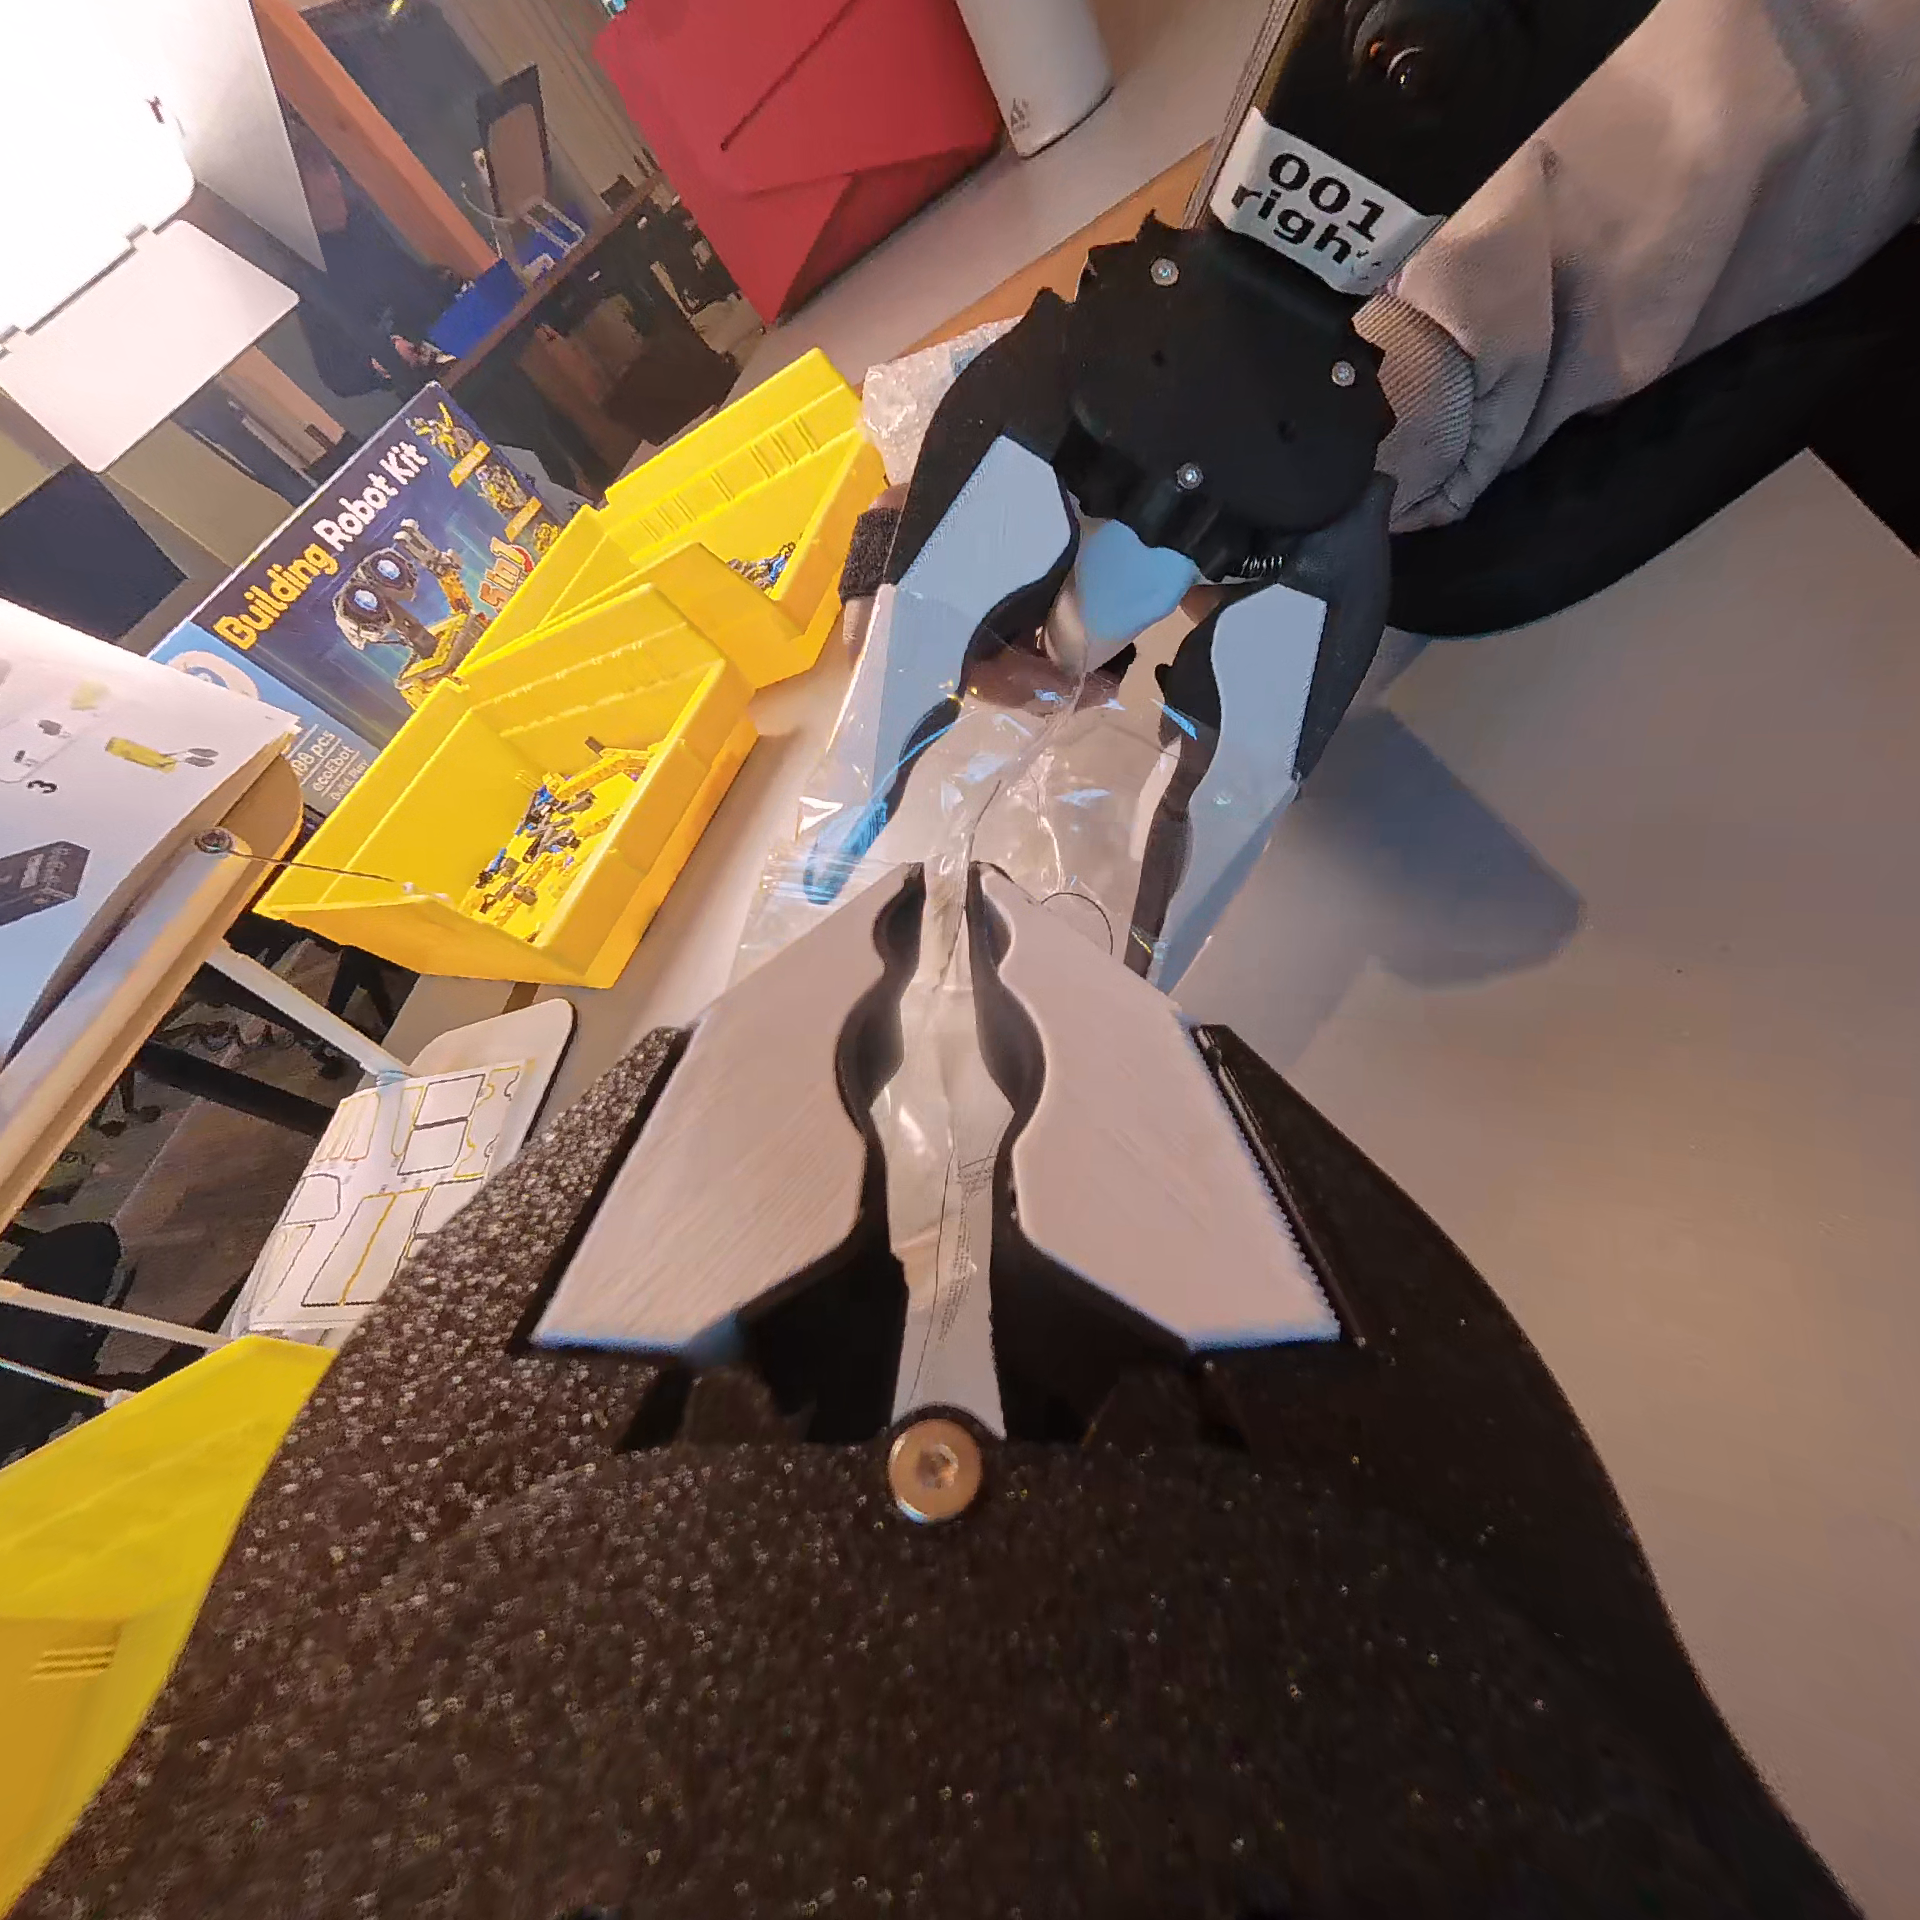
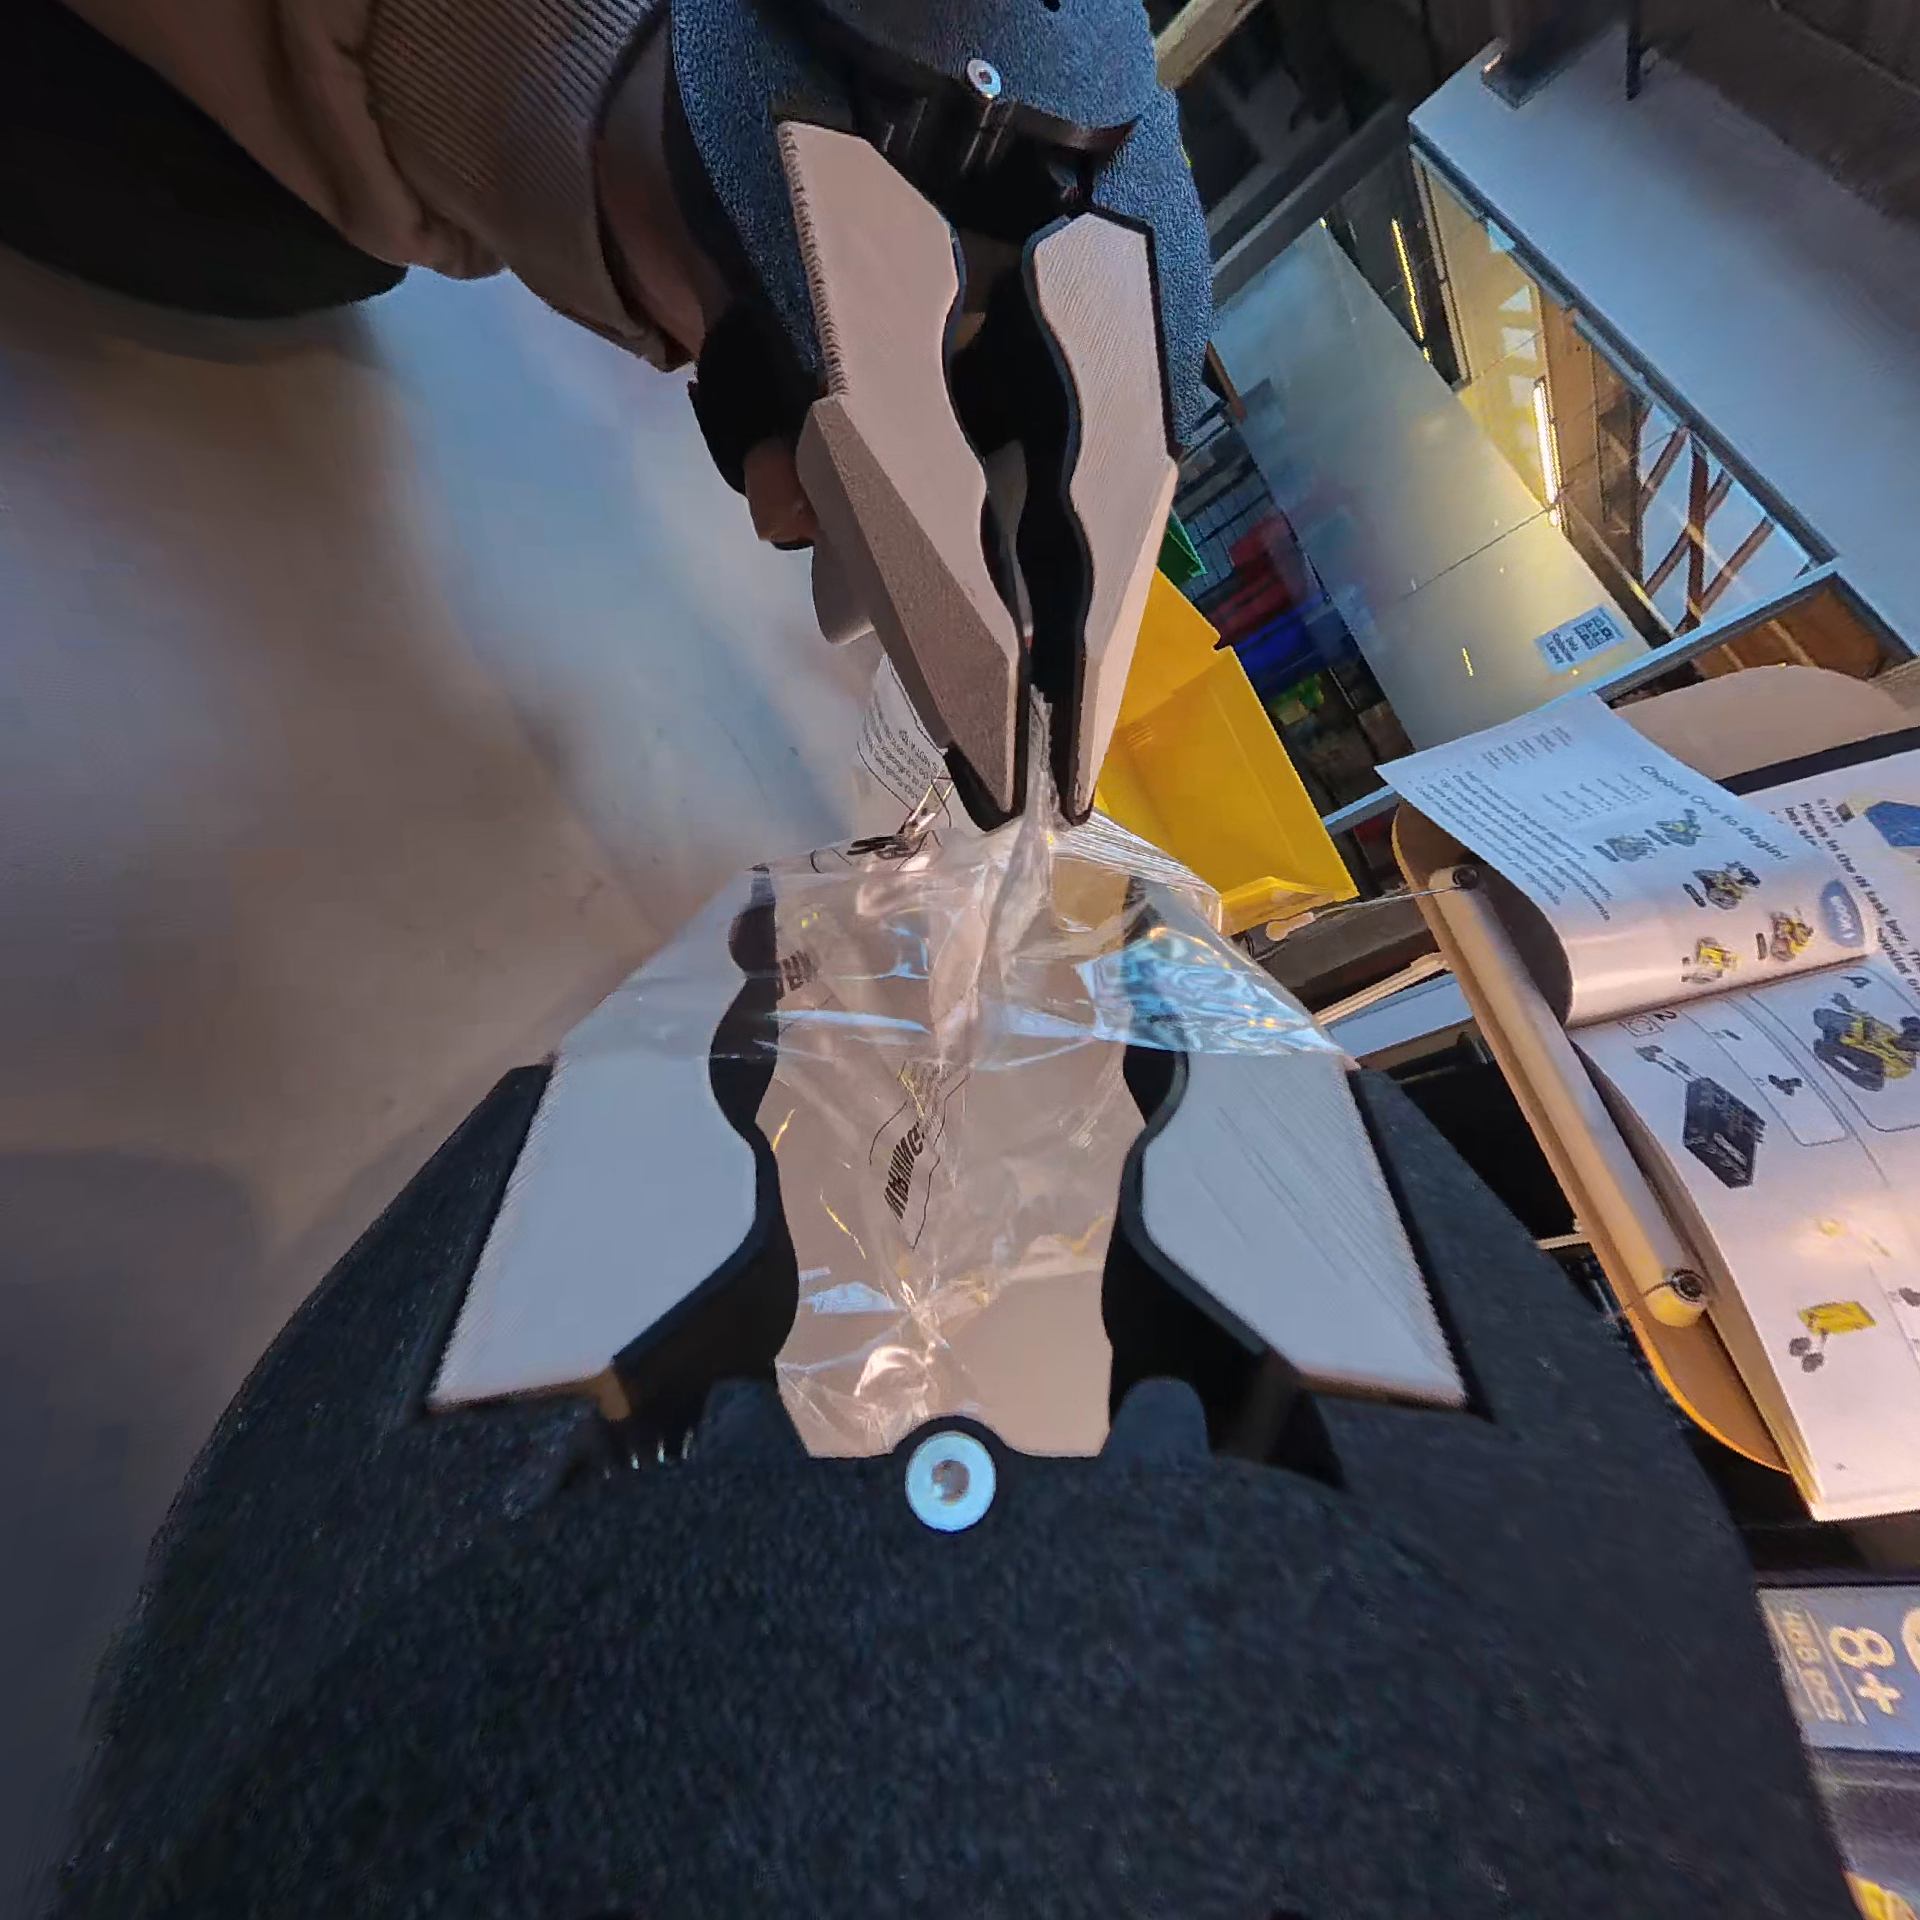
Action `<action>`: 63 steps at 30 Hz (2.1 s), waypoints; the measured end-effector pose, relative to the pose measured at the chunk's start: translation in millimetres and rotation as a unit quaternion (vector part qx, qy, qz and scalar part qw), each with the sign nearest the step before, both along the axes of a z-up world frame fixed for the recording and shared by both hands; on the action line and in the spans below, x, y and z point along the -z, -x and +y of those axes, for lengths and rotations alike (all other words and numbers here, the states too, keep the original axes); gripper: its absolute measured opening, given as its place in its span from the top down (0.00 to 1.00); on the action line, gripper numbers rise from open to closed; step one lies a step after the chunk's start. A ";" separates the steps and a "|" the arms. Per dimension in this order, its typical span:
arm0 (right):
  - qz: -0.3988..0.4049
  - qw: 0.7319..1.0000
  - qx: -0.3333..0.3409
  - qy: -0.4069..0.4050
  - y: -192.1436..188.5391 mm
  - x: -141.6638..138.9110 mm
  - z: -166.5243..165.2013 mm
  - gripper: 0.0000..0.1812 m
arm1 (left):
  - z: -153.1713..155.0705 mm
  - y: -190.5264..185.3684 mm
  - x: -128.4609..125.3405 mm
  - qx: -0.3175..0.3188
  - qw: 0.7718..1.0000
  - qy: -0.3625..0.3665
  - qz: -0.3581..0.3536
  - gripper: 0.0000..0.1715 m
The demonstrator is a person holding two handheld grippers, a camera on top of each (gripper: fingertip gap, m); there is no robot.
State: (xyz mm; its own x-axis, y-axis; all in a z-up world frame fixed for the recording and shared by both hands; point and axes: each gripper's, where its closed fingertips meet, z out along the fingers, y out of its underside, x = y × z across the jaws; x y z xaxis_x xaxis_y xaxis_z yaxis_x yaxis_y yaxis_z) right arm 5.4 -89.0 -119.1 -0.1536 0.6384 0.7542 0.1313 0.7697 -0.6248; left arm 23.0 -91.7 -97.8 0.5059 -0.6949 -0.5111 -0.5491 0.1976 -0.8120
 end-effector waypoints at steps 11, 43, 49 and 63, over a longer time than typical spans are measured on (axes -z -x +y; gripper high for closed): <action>-0.053 0.994 0.019 0.095 -2.0 9.9 13.1 0.47 | 0.2 7.1 12.2 -0.013 0.998 0.033 0.043 0.99; 0.002 0.946 -0.041 0.320 -47.9 -86.2 23.8 0.20 | 4.3 56.3 -50.9 0.016 0.987 0.026 -0.157 1.00; 0.128 0.921 -0.091 0.358 -84.5 -150.1 32.3 0.32 | -11.5 87.1 -90.4 0.045 0.956 0.001 -0.291 1.00; 0.055 0.899 -0.103 0.423 -39.3 -70.5 33.4 0.84 | -7.3 98.8 -97.4 0.091 0.889 0.027 -0.448 1.00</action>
State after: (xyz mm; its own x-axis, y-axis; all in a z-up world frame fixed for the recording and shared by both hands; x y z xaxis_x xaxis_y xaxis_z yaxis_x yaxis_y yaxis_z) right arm 44.6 -55.7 -48.6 -0.2880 0.9572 0.0296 -0.0568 0.0138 -0.9983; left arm -75.8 -99.0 -0.4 0.5697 -0.8181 0.0781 0.3605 0.1634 -0.9183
